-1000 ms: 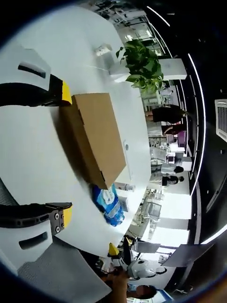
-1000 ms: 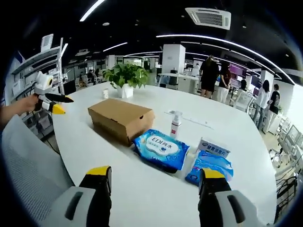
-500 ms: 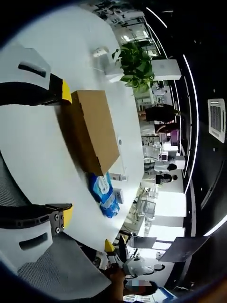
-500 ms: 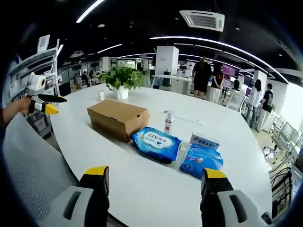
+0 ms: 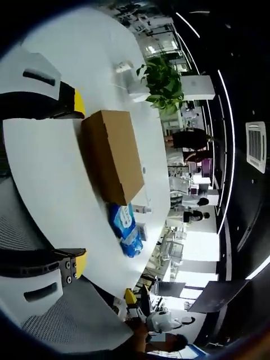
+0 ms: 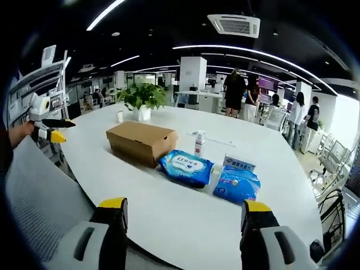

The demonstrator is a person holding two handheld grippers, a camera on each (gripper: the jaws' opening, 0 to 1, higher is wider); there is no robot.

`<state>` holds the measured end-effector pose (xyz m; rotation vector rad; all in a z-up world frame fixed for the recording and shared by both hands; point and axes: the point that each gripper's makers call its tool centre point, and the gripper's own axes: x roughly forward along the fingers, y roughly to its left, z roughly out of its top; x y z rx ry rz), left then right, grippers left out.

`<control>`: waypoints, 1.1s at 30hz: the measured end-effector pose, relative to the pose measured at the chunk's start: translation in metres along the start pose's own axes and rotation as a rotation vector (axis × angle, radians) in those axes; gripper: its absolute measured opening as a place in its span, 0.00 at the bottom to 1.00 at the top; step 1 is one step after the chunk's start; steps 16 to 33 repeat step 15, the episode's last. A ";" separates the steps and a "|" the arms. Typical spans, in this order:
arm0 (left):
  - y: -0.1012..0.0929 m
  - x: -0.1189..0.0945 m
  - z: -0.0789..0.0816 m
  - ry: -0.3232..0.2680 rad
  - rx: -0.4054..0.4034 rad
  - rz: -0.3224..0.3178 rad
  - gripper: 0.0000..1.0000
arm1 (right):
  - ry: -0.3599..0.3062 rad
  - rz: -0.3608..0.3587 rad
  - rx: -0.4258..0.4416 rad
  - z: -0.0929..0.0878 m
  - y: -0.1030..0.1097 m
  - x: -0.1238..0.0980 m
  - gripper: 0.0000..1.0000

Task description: Operate the shoe box by opening the lid, removing the specified soft item, and placing it in the target area until the item is outside and the box remains undamaged.

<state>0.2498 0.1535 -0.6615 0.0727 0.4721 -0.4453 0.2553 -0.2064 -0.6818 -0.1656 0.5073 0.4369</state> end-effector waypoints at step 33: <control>0.005 -0.007 -0.010 0.025 0.053 0.010 1.00 | -0.005 -0.007 -0.024 -0.006 0.002 -0.005 0.91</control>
